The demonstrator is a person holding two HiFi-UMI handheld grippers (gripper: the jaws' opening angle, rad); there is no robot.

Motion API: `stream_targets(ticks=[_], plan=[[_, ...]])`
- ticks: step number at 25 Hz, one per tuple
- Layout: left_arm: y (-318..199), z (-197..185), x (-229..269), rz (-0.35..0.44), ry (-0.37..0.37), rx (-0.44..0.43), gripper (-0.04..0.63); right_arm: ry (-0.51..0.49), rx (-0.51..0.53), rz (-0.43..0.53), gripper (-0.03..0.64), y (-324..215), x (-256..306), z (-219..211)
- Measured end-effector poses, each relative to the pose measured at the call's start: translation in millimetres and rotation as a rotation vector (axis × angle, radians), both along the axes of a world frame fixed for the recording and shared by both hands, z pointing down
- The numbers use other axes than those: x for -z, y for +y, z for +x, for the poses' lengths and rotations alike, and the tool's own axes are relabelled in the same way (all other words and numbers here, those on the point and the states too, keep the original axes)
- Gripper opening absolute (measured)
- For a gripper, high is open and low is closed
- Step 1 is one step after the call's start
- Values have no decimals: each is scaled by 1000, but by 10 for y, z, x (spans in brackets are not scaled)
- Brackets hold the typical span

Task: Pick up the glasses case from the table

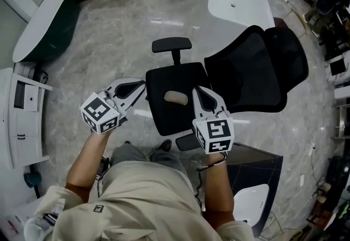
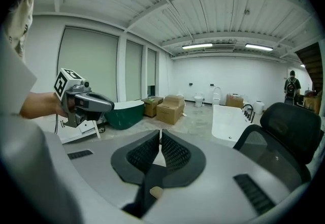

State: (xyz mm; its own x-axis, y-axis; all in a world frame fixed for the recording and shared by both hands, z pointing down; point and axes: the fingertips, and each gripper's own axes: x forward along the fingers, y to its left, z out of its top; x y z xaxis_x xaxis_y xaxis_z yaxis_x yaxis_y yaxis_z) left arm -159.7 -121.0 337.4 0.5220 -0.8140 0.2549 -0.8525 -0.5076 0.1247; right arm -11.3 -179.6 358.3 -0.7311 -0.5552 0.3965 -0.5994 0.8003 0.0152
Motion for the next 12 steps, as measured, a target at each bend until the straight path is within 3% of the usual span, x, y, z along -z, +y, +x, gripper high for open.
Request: stream_targets(ticks=[12], plan=[[-521,747,-454,-69,0,-192,20,25,-185,-61,28,-111,-381,836]])
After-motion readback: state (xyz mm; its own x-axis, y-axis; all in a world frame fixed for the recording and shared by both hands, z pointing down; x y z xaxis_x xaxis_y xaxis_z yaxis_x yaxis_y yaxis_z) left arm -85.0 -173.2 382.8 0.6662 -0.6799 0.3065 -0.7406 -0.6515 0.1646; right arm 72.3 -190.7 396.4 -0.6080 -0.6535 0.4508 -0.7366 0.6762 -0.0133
